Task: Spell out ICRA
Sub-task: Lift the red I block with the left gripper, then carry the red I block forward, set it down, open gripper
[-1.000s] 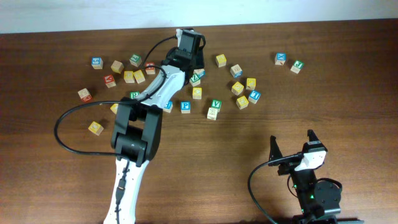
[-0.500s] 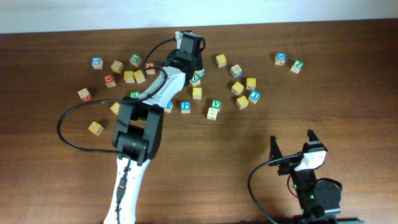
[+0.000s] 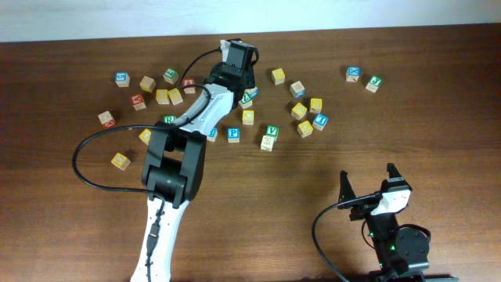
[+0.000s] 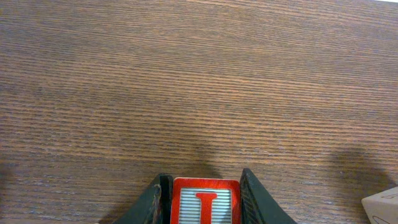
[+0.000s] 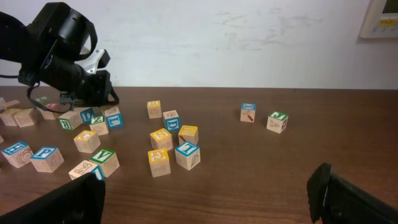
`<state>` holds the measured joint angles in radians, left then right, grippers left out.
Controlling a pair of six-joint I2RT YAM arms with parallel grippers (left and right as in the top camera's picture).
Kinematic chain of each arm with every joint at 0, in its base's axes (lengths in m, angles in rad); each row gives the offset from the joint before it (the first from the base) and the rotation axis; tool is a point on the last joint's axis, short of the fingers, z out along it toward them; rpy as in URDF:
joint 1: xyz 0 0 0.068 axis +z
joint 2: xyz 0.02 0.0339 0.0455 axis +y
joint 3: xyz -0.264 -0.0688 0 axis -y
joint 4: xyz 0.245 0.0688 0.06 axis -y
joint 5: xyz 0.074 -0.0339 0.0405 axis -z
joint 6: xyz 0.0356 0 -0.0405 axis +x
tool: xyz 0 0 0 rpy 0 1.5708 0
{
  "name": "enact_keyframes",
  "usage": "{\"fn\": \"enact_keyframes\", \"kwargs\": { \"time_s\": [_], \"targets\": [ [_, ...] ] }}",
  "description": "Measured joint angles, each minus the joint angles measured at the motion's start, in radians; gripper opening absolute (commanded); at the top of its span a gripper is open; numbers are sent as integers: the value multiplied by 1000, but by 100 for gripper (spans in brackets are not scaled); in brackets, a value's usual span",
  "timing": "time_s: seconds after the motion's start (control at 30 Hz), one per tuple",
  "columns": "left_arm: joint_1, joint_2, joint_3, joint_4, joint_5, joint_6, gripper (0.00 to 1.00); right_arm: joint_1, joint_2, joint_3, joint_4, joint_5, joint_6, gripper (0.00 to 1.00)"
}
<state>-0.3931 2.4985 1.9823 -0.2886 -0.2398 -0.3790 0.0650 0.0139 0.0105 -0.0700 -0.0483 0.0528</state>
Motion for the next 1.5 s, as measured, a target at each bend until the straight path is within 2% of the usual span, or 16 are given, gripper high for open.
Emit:
{"fn": "enact_keyframes", "kwargs": {
  "time_s": [0.03, 0.1, 0.2, 0.53, 0.77, 0.8, 0.83, 0.9, 1.03, 1.13, 1.27, 1.37, 1.47, 1.5],
  "targets": [
    [0, 0, 0, 0, 0, 0, 28, 0, 0, 0, 0, 0, -1, 98],
    [2, 0, 0, 0, 0, 0, 20, 0, 0, 0, 0, 0, 0, 98],
    [3, 0, 0, 0, -1, 0, 22, 0, 0, 0, 0, 0, 0, 98],
    [3, -16, 1, -51, 0, 0, 15, 0, 0, 0, 0, 0, 0, 98],
    [3, -190, 0, -185, 0, 0, 12, 0, 0, 0, 0, 0, 0, 98],
    [3, -279, 1, -288, 3, -4, 12, 0, 0, 0, 0, 0, 0, 98],
    [3, -314, 2, -327, 4, -12, 11, 0, 0, 0, 0, 0, 0, 98],
    [3, -414, 5, -531, 17, -46, 11, 0, 0, 0, 0, 0, 0, 98],
    [3, -572, 6, -732, 39, -79, 14, 0, 1, 0, 0, 1, 0, 98],
    [3, -672, 5, -915, 75, -88, 11, 0, 1, 0, 0, 3, 0, 98],
    [3, -748, 6, -1141, 94, -94, 13, 0, 1, 0, 0, 3, 0, 98],
    [3, -756, -36, -1192, 98, -94, 13, 0, 1, 0, 0, 3, 0, 98],
    [3, -754, -212, -1127, 111, -94, 13, 0, 1, 0, 0, 3, 0, 98],
    [3, -756, -286, -1061, 117, -95, 13, 0, 2, 0, 0, 3, 0, 99]
  ]
}}
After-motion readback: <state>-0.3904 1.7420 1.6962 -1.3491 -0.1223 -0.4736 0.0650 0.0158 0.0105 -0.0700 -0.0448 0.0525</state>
